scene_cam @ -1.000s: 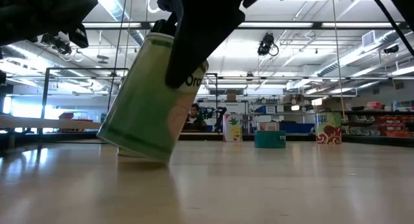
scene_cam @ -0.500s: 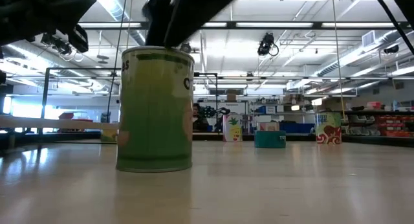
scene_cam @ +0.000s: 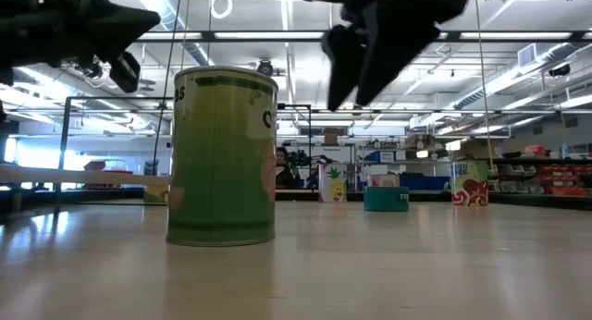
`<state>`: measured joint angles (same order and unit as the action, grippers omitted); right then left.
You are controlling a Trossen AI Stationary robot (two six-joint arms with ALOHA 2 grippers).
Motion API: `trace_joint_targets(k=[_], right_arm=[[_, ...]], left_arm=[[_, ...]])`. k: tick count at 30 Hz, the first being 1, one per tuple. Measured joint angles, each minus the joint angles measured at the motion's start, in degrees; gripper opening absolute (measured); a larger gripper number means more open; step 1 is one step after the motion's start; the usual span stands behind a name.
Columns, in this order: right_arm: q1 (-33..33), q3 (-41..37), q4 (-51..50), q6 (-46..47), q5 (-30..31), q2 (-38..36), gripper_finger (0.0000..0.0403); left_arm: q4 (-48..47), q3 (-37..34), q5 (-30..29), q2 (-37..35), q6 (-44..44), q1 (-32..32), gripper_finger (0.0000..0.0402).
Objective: Pick and place cans onto a shelf
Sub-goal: Put the canned carrots on the shelf
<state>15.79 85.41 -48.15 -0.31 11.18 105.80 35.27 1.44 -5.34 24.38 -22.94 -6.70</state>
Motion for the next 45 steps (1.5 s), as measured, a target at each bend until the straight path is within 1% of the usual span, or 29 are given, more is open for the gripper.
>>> trace_joint_targets(k=[2, 4, 8, 11, 13, 15, 17, 19, 21, 23, 25, 27, 29, 31, 32, 34, 37, 42, 45], right_arm=[[0.07, -3.4, 3.27, 2.63, -0.01, -2.29, 0.0364], [0.26, -5.87, 5.07, 4.71, -0.07, -4.15, 0.0364], [0.91, -8.59, 7.66, 7.91, -0.14, -6.84, 0.0364], [1.35, -8.64, 8.06, 10.22, 0.58, -8.01, 0.0364], [1.61, -8.71, 7.93, 11.28, 1.52, -8.52, 0.0364], [1.84, -8.71, 7.97, 12.55, 2.58, -8.95, 0.0364], [1.86, -8.71, 8.03, 13.82, 3.78, -9.12, 0.0364], [1.82, -8.71, 8.18, 14.58, 5.14, -9.12, 0.0364], [1.52, -8.71, 9.15, 14.8, 6.55, -9.12, 0.0364], [1.07, -8.71, 10.51, 14.88, 7.6, -9.12, 0.0364], [0.56, -8.71, 12.45, 14.88, 7.75, -9.12, 0.0364], [0.19, -8.71, 13.5, 14.83, 7.54, -9.12, 0.0364], [-0.14, -8.71, 13.63, 14.84, 7.17, -9.1, 0.0364], [-0.24, -8.71, 13.56, 14.83, 7.2, -9.1, 0.0364], [-0.24, -8.71, 13.56, 14.83, 7.21, -9.1, 0.0364], [-0.17, -8.71, 13.52, 14.83, 7.19, -9.09, 0.0364], [-0.07, -8.71, 13.47, 14.81, 7.19, -9.07, 0.0364], [-0.06, -8.71, 13.61, 14.79, 7.19, -9.07, 0.0364], [0.27, -8.71, 13.18, 15.02, 7.17, -9.05, 0.0364]], left_arm=[[-0.51, 2.1, -0.3, 4.09, 0.0, -1.68, 0.0004], [-2.93, 5.92, -1.19, 8.46, 0.56, -3.15, 0.0004], [-11.02, 17.23, -1.5, 17.0, 7.16, -5.84, 0.0003], [-23.38, 27.59, -1.46, 22.68, 13.36, -7.02, 0.0003], [-34.21, 34.75, -1.49, 26.22, 17.67, -7.19, 0.0006], [-44.99, 42.36, -1.49, 29.72, 19.96, -6.91, 0.0017], [-56.34, 50.77, -1.49, 33.38, 20.55, -6.18, 0.0039], [-67.9, 59.06, -1.52, 37.35, 20.65, -5.71, 0.0072], [-77.71, 66.05, -1.51, 41.36, 20.65, -5.28, 0.0115], [-83.89, 71.85, -1.21, 45.12, 20.7, -4.8, 0.0165], [-89.14, 76.23, -0.65, 48.47, 21.81, -4.28, 0.0221], [-91.34, 79.16, -0.3, 51.8, 23.21, -3.54, 0.0279], [-92.85, 80.45, 0.61, 54.79, 25.1, -2.77, 0.0332], [-93.98, 80.64, 2.98, 57.44, 27.67, -1.93, 0.0374], [-95.11, 80.64, 4.39, 58.71, 28.49, -1.65, 0.0386], [-97.65, 80.64, 5.78, 61.3, 29.07, -1.26, 0.0393], [-100.01, 80.64, 5.84, 64.83, 28.79, -1.12, 0.0382], [-98.35, 80.64, 6.09, 69.76, 31.9, -1.29, 0.0379], [-97.67, 80.64, 7.2, 72.21, 33.65, -1.29, 0.0378]])
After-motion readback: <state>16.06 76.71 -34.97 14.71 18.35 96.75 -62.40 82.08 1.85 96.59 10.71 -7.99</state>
